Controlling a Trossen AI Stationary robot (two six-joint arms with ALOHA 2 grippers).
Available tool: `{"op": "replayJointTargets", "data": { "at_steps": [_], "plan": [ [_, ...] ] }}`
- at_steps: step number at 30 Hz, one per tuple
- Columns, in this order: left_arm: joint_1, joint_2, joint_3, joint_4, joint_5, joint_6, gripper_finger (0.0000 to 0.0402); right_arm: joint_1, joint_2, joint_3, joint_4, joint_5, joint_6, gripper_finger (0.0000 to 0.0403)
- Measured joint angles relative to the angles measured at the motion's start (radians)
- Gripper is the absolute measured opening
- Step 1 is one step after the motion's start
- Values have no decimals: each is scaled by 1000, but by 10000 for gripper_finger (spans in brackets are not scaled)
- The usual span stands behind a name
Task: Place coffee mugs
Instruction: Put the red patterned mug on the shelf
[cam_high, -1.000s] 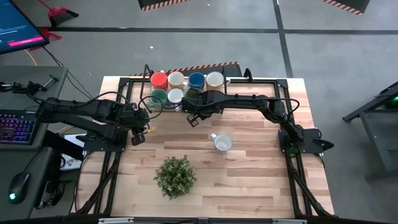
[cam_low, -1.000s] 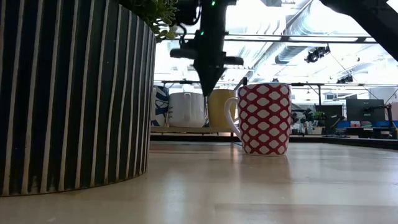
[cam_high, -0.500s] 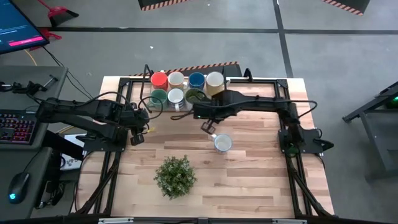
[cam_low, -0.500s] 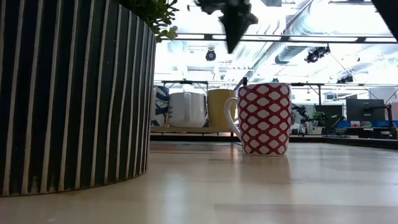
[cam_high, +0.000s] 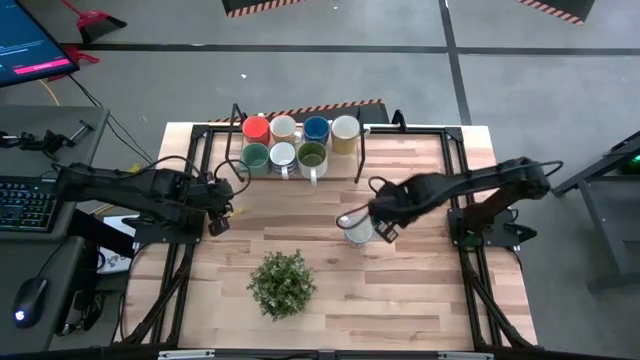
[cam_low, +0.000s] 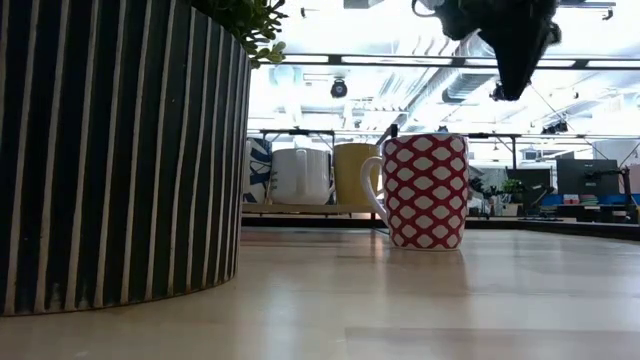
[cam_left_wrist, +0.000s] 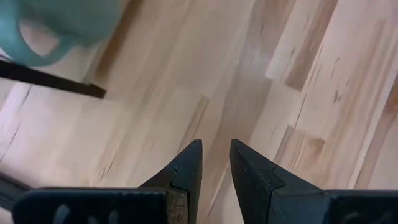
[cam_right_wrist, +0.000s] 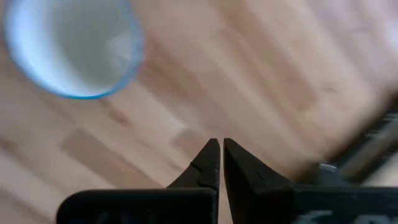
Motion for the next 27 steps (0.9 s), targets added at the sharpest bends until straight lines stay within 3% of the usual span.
{"op": "replayJointTargets", "data": {
  "at_steps": [4, 10, 17, 23, 27],
  "plan": [
    [0, -22, -1, 52, -9, 24, 74, 40, -66, -146, 234, -16, 14, 0],
    [0, -22, -1, 104, -12, 33, 74, 34, -67, -302, 543, -80, -51, 0],
    [0, -22, -1, 121, -13, 33, 74, -44, -67, -255, 575, -126, -106, 42],
    [0, -22, -1, 126, -24, 33, 74, -88, -67, -205, 598, -52, -207, 115],
    [0, -22, -1, 130, -24, 33, 74, -113, -67, -195, 588, -55, -246, 143]
  ]
}}
